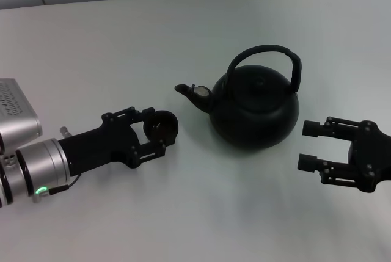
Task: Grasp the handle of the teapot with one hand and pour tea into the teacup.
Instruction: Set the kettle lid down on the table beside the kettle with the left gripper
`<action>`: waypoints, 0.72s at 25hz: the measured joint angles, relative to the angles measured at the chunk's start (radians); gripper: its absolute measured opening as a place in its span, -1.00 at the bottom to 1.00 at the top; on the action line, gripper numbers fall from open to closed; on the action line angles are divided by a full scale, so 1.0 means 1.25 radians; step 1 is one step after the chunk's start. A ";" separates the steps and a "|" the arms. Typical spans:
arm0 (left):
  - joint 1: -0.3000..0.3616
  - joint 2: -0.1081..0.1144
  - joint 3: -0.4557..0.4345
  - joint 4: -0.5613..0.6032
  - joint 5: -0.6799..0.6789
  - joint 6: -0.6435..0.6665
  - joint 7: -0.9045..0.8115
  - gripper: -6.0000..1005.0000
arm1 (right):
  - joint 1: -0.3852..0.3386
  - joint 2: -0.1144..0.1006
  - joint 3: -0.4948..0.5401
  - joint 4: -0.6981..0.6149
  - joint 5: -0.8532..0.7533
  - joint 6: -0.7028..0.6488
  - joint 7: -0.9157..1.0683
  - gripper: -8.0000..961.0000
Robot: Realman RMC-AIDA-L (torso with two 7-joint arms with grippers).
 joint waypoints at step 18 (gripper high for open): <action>-0.001 0.000 0.016 -0.022 -0.001 -0.021 0.001 0.35 | 0.005 0.000 0.000 0.000 -0.001 0.000 -0.001 0.48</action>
